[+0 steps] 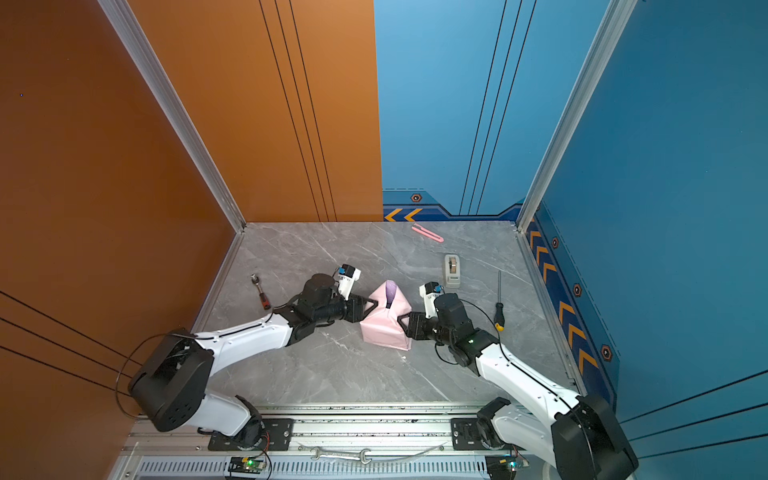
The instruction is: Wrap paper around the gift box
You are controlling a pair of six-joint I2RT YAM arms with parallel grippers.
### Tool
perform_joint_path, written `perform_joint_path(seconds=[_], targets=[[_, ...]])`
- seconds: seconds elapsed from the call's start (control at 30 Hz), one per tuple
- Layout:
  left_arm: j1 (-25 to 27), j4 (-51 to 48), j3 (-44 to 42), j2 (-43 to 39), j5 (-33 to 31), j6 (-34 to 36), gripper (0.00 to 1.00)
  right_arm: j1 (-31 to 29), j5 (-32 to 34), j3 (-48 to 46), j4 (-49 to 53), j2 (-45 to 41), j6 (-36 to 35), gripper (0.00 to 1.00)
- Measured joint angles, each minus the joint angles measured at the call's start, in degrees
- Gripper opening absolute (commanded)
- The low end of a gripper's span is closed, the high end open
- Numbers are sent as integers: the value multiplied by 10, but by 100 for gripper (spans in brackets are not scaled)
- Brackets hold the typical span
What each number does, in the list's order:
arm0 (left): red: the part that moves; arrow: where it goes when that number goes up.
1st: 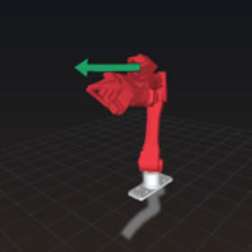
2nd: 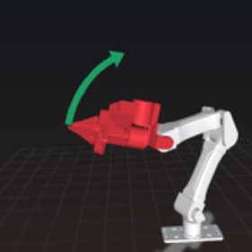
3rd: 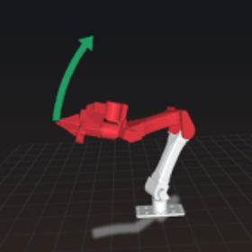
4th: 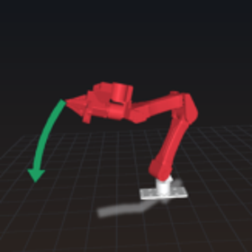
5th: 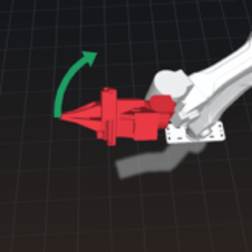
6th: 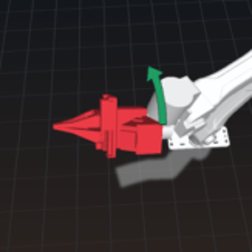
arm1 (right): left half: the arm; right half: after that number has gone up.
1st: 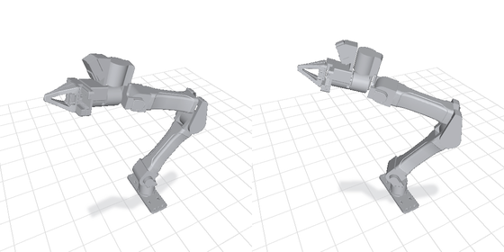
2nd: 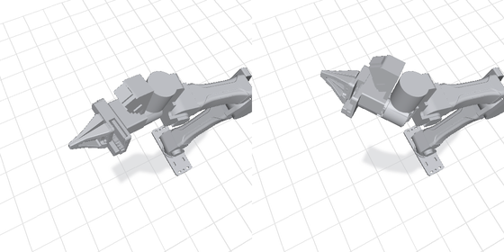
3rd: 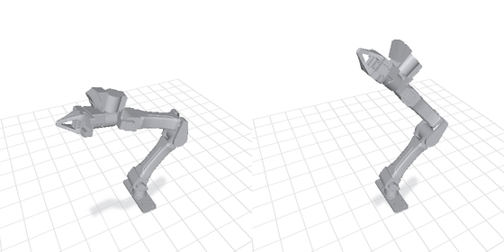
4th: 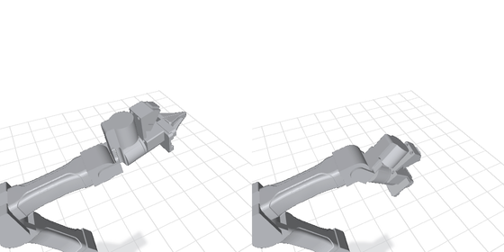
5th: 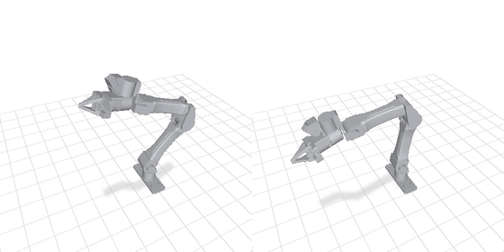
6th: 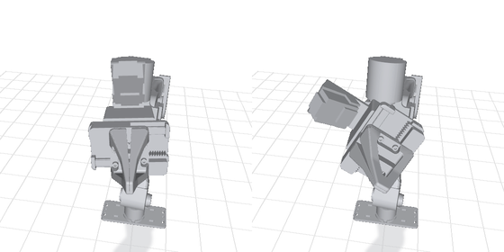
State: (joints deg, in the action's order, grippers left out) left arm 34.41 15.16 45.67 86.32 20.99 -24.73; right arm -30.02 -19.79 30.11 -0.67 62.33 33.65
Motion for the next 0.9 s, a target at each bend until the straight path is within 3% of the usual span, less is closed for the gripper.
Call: perform_joint_path(seconds=[0.23, 0.43, 0.53, 0.9], targets=[[-27, -33, 54, 51, 102, 68, 44, 21, -41, 18, 2, 29, -11, 58], [-42, -42, 80, 83, 169, 108, 30, 34, -61, 52, 36, 56, -38, 59], [-47, -34, 85, 90, 183, 117, 22, 37, -62, 80, 75, 70, -61, 60], [-43, -7, 75, 93, 198, 110, 21, 35, -49, 169, 197, 115, -136, 63]])
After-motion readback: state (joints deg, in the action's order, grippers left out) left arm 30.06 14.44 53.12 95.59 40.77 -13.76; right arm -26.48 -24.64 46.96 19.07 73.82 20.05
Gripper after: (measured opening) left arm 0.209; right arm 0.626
